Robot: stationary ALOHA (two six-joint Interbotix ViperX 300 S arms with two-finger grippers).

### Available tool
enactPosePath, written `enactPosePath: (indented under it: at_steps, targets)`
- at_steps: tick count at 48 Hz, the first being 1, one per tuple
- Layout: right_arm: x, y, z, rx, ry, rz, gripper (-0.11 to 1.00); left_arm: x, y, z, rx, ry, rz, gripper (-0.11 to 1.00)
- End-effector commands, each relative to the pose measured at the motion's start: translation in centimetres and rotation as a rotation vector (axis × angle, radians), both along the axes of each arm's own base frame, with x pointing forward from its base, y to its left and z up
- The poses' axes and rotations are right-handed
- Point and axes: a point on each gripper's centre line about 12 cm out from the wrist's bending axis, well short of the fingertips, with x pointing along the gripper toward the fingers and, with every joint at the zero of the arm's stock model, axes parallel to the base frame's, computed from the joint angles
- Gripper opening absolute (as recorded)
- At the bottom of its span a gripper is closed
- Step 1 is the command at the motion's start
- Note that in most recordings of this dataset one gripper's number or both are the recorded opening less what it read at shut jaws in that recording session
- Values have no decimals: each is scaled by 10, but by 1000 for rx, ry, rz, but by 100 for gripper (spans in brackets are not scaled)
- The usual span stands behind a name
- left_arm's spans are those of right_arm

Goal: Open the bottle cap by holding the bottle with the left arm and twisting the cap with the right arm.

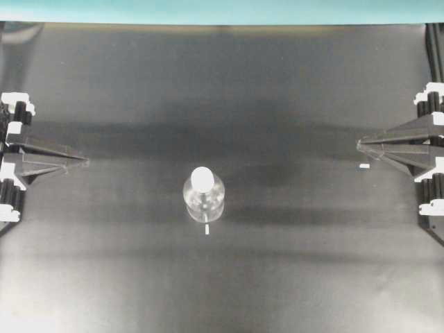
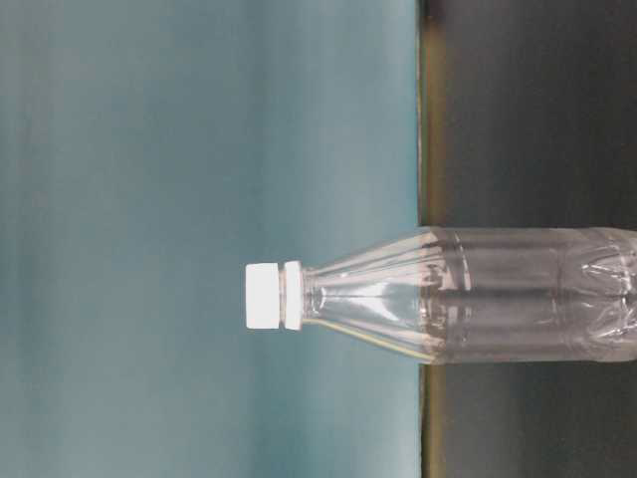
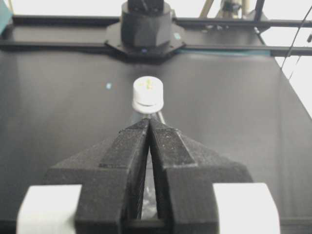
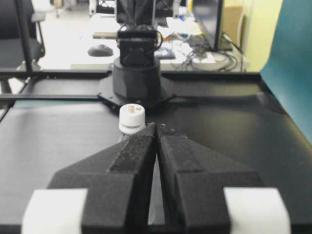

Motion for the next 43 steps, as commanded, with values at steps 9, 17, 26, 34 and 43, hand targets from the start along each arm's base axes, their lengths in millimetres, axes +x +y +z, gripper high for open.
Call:
enactPosePath:
  at_steps: [9, 17, 26, 34, 43]
  targets:
    - [11, -6, 5, 29, 55, -31, -1, 35, 0, 37, 63, -28, -1, 9]
    - [16, -6, 5, 32, 100, -31, -1, 62, 0, 36, 66, -2, -3, 10]
    - [16, -7, 3, 41, 118, -33, -1, 97, -2, 27, 63, 3, -13, 36]
    - [16, -7, 0, 61, 147, -34, -1, 130, -2, 18, 39, 3, -15, 84]
    - [15, -7, -2, 84, 167, -34, -1, 161, -5, -15, 3, 80, -29, 97]
